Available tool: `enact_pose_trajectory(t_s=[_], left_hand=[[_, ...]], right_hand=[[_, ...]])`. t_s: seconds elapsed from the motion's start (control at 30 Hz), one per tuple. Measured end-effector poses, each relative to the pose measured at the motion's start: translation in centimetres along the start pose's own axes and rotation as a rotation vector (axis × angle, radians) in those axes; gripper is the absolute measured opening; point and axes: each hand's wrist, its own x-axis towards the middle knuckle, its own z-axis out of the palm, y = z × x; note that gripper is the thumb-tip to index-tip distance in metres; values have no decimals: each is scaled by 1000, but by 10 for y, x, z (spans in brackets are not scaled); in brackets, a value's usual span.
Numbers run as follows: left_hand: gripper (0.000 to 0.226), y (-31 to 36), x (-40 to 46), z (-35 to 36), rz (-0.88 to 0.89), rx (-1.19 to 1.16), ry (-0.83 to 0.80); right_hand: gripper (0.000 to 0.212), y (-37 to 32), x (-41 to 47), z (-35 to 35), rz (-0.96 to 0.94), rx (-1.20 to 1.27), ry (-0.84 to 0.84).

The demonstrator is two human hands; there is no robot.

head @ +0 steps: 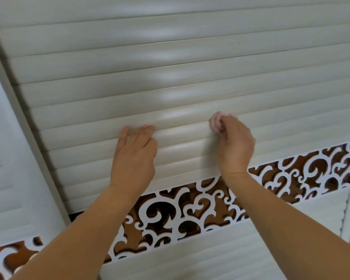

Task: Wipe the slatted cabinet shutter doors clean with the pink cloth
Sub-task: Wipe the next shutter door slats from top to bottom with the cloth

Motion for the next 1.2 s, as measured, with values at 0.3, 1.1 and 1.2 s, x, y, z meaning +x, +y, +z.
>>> enact_pose_trajectory(t_s=[0.3,1.1,1.2], left_hand=[[34,-5,1,-3,28,35,-33],[31,7,-4,-2,-59,34,-88],[31,7,-5,-2,-71,43,-110]], right_hand=[[32,-62,-60,59,-535,-117,-47],[21,3,-39,2,54,-74,-45],[29,-28,-69,23,-215,-71,-182]])
